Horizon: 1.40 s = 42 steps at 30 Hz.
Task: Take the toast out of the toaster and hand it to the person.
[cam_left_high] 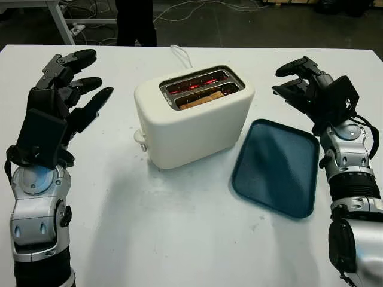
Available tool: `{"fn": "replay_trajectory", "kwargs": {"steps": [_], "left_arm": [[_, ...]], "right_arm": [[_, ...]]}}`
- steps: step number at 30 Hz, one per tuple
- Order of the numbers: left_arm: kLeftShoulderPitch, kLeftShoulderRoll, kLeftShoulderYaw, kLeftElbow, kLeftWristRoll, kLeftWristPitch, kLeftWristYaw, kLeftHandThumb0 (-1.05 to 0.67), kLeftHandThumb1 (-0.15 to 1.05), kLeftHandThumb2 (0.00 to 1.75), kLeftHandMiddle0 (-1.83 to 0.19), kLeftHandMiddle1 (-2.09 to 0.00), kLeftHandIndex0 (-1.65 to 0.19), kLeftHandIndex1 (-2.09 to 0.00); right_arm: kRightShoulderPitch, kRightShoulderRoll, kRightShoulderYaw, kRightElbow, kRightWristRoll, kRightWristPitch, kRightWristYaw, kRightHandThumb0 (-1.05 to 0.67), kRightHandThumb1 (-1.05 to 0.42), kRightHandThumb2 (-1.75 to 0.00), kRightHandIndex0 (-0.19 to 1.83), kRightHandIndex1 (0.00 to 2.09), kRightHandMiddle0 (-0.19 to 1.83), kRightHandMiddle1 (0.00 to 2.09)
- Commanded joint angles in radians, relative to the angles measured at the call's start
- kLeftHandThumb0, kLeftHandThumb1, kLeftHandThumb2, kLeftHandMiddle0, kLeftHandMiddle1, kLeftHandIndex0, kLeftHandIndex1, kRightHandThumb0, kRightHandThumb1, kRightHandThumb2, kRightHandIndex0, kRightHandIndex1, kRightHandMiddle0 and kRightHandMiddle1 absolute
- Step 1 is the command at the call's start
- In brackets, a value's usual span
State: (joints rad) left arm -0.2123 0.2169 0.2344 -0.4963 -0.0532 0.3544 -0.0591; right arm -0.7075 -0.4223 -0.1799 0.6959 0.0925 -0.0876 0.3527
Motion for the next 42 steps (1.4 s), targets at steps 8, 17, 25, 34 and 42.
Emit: {"fn": "replay_trajectory", "kwargs": {"steps": [8,17,25,34,42], "left_arm": [[0.005,0.008,-0.004,0.001,0.006,-0.013,0.003,-0.58,0.91,0.01,-0.25,-0.91,-0.34,-0.56],[0.008,0.005,-0.002,0.000,-0.001,-0.014,0.001,-0.57,0.91,0.00,-0.24,-0.90,-0.35,-0.55],[0.007,0.007,-0.004,0.005,0.002,-0.019,0.000,-0.59,0.91,0.00,-0.24,-0.91,-0.35,-0.54],[0.001,0.008,-0.004,-0.001,-0.003,-0.003,-0.001,-0.59,0.91,0.00,-0.24,-0.91,-0.36,-0.54],[-0.006,0.015,-0.003,0.003,-0.003,0.002,-0.004,-0.59,0.91,0.00,-0.25,-0.91,-0.36,-0.54]], "right_arm": [[-0.016,-0.011,0.002,-0.004,-0.009,-0.013,-0.002,-1.05,-0.80,0.00,0.05,1.71,0.16,1.56],[-0.018,-0.014,0.007,0.003,-0.015,-0.018,0.000,-1.05,-0.80,0.00,0.04,1.72,0.15,1.57],[-0.017,-0.015,0.009,-0.008,-0.018,-0.009,-0.004,-1.05,-0.81,0.00,0.03,1.72,0.14,1.57],[-0.019,-0.012,0.003,0.001,-0.022,-0.022,0.000,-1.05,-0.81,0.00,0.03,1.71,0.14,1.57],[-0.023,-0.011,0.005,0.006,-0.024,-0.021,0.002,-1.05,-0.81,0.00,0.02,1.71,0.12,1.57]]}}
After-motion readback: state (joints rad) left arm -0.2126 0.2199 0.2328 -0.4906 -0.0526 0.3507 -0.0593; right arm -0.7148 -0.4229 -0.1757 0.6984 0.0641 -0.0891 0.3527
